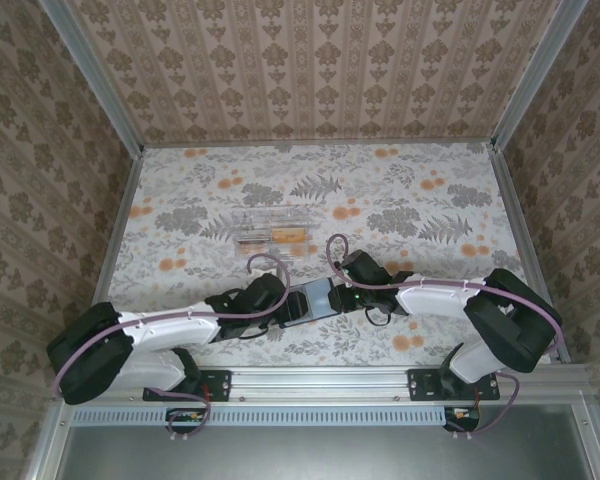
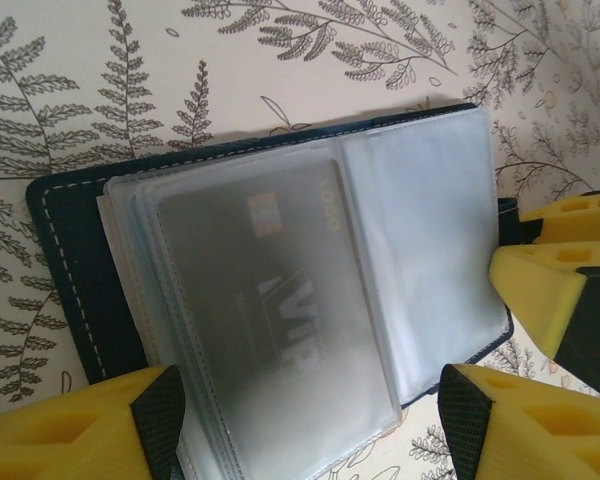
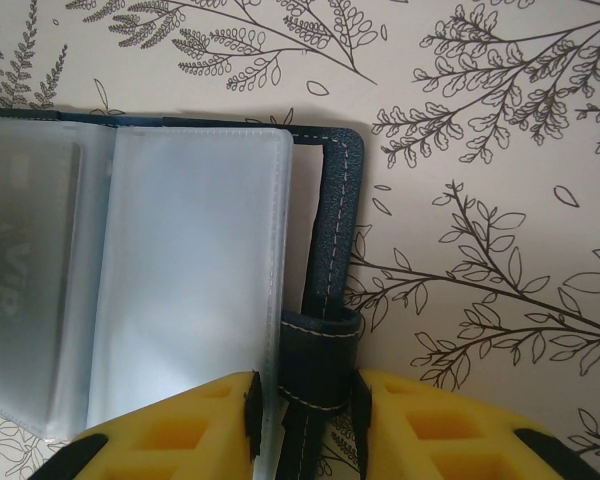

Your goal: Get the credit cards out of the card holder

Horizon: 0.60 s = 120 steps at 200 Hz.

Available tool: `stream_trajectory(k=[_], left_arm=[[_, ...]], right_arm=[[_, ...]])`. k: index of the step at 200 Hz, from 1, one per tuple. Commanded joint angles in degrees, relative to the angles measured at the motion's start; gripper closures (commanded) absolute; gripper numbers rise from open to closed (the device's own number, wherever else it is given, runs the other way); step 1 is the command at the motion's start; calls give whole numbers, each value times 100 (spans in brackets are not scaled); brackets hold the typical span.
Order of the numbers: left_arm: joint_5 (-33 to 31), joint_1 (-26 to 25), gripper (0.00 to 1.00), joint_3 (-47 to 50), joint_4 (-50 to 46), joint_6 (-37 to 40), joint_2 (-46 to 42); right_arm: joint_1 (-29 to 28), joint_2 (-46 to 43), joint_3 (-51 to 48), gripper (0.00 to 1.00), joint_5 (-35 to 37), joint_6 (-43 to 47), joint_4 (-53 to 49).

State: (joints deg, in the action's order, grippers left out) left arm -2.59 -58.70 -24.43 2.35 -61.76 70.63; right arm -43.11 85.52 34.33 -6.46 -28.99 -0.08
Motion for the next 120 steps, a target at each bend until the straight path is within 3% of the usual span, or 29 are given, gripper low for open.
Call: stream_trajectory(k=[1, 60, 120], left_arm=[[125, 60, 29, -97, 140, -21, 86], [315, 60, 29, -121, 472, 136, 194], [520, 51, 19, -234, 733, 268, 376]], right_arm=[[-21, 88, -58, 67, -194, -130, 8], [-21, 132, -66, 66, -198, -160, 8], [-22, 211, -49, 67, -210, -181, 17]])
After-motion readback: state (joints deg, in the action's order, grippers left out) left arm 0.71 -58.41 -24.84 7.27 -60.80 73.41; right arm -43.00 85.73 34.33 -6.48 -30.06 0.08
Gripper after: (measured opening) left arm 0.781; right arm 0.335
